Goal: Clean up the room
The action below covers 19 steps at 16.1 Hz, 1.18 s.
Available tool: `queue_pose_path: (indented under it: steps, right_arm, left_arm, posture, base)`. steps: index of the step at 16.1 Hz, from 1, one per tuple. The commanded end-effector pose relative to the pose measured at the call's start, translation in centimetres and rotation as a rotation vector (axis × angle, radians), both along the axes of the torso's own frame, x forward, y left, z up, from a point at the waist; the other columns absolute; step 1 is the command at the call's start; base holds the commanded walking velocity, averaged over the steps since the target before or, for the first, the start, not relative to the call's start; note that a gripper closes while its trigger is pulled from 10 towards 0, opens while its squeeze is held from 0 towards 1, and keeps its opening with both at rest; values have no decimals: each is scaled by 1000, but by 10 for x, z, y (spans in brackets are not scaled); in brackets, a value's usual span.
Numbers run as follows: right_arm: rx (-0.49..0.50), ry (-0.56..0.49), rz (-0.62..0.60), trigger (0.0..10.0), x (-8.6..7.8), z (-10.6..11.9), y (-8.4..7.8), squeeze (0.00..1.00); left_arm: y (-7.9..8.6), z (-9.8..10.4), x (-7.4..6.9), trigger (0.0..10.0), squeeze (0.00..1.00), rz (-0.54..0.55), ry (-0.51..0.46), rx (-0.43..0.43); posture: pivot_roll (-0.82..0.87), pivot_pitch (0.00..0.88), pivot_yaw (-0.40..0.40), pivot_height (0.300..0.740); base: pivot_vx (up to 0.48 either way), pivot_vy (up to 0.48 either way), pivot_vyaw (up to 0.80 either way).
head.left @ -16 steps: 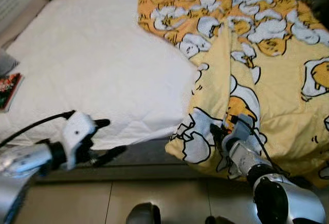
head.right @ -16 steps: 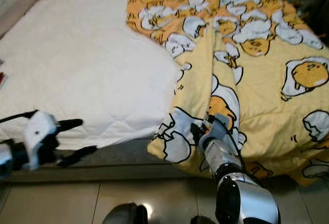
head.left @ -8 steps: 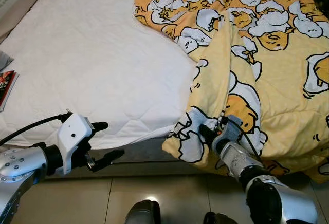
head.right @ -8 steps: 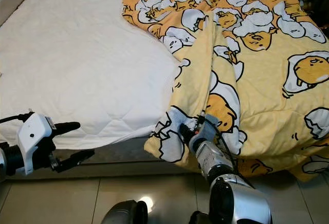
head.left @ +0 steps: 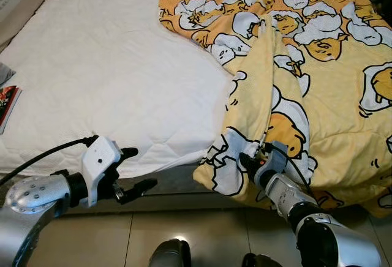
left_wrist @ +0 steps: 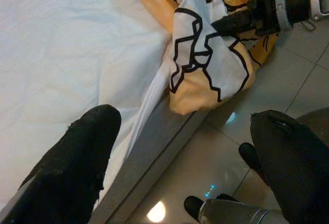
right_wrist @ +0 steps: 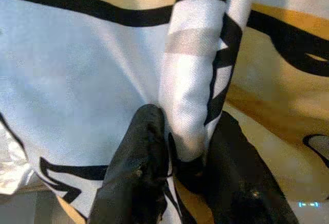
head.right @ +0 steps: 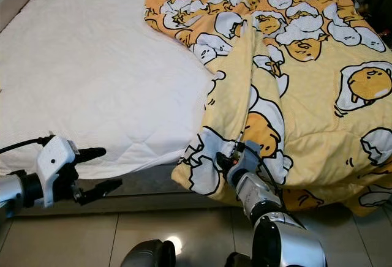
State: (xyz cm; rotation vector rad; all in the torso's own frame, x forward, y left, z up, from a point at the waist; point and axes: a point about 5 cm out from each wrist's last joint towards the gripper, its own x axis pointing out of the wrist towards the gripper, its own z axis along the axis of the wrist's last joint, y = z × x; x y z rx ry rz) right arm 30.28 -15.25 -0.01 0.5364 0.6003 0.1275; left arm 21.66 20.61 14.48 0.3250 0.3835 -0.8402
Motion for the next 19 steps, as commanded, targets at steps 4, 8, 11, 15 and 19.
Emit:
queue_pose_path:
  steps: [4,8,11,15,19]
  right_arm:
    - [-4,-27,25,0,10,10,4,0]
    - [14,-93,16,0,25,28,0,0]
    - [61,-174,54,0,40,49,5,0]
    - [20,-333,497,0,52,83,59,0]
    - [166,-525,1014,0,34,110,121,0]
  left_arm:
    - [0,-2,10,10000,0,10,-24,12]
    - [-3,-8,19,10000,0,8,-30,5]
    - [-5,-15,23,10000,0,20,-29,-14]
    - [-2,-27,29,10000,0,76,-28,-4]
    - [22,-35,39,10000,0,255,-65,88]
  posture:
    - [306,47,99,740]
    - [264,16,92,740]
    - [214,0,74,740]
    - [180,0,47,740]
    - [182,0,31,740]
  base:
    - [0,0,0]
    - [0,0,0]
    - [0,0,0]
    - [0,0,0]
    - [0,0,0]
